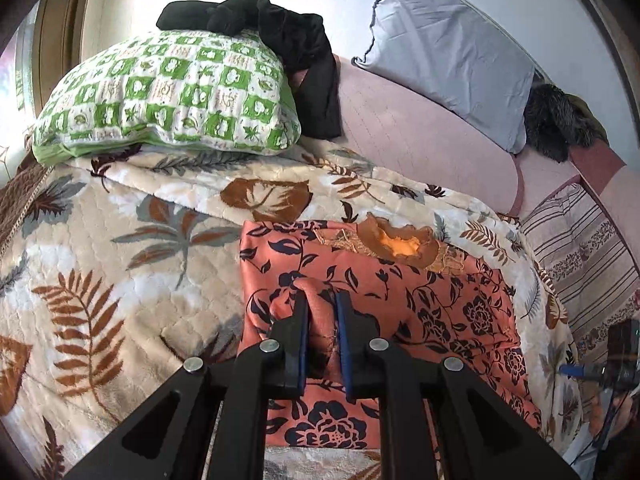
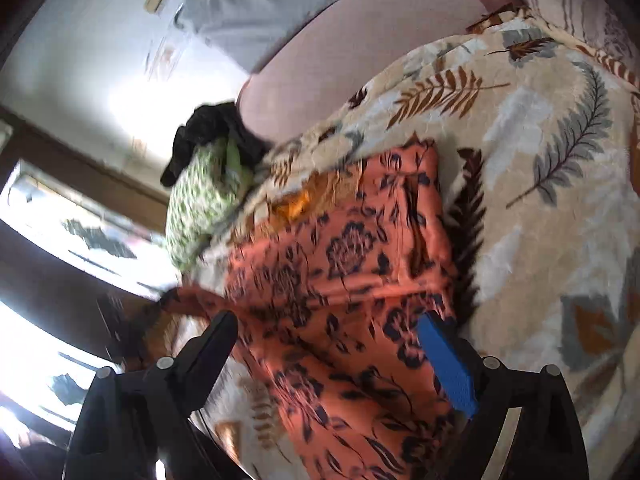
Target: Fold small clothes
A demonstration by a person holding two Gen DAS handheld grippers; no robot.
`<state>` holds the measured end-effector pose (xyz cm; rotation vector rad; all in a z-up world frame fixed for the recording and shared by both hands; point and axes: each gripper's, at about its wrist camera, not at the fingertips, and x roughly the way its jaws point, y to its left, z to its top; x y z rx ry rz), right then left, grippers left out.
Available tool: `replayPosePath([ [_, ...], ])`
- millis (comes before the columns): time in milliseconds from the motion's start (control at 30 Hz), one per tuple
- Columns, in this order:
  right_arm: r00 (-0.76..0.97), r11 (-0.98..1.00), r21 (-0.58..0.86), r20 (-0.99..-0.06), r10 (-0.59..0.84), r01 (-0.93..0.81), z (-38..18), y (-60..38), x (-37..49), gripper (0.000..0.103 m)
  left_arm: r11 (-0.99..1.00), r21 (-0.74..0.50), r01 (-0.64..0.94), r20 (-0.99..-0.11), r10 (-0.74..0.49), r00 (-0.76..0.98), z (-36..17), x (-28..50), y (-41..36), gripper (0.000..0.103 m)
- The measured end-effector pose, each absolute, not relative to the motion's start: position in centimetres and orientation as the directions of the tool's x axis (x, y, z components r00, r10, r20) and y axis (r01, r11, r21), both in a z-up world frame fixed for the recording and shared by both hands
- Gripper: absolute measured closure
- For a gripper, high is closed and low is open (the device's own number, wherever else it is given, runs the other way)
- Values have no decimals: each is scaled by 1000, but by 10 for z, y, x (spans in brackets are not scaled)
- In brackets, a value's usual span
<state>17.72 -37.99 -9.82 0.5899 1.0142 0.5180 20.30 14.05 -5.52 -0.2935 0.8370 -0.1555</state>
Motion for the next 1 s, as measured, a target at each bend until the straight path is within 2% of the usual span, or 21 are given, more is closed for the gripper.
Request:
replayPosePath([
  [67, 332, 744, 652, -676, 658, -149, -123, -369, 135, 10, 948, -316, 24, -704, -251, 664, -57, 198, 142, 90],
  [100, 301, 726, 677, -672, 676, -119, -134, -366, 115, 10, 948, -318, 25, -702, -253, 666, -56, 195, 142, 90],
  [267, 284, 579, 808, -584, 760, 113, -194, -364, 47, 11, 943, -333, 22, -696, -261, 668, -53, 183, 141, 90],
  [333, 301, 511, 842, -539, 787, 175, -211, -358, 45, 15, 943, -331, 25, -698, -263, 666, -53, 178, 140, 90],
  [400, 283, 534, 810, -586, 759, 241, -229, -348, 50, 26, 944, -330, 15, -704, -257, 662, -54, 173, 141, 90],
  [433, 305, 527, 811, -584, 752, 253, -229, -346, 50, 28, 944, -331, 11, -708, -256, 658, -54, 170, 141, 90],
  [467, 320, 533, 811, -586, 745, 244, -225, -345, 50, 60, 944, -330, 10, -709, -255, 658, -55, 166, 142, 90],
  [500, 318, 546, 809, -588, 744, 220, -219, -342, 50, 98, 945, -326, 14, -707, -253, 661, -54, 163, 143, 90],
  [567, 323, 580, 790, -611, 722, 199, -209, -340, 49, 98, 949, -314, 17, -703, -244, 668, -52, 156, 145, 90],
  [633, 337, 580, 799, -597, 728, 162, -197, -340, 49, 98, 952, -306, 30, -685, -241, 688, -46, 146, 147, 90],
  [833, 491, 505, 862, -457, 742, 40, -135, -368, 86, 98, 945, -305, 119, -606, -289, 741, -7, 141, 149, 90],
  [1000, 611, 475, 877, -336, 717, -75, -71, -399, 184, 98, 924, -360, 132, -558, -326, 763, 11, 204, 159, 89],
])
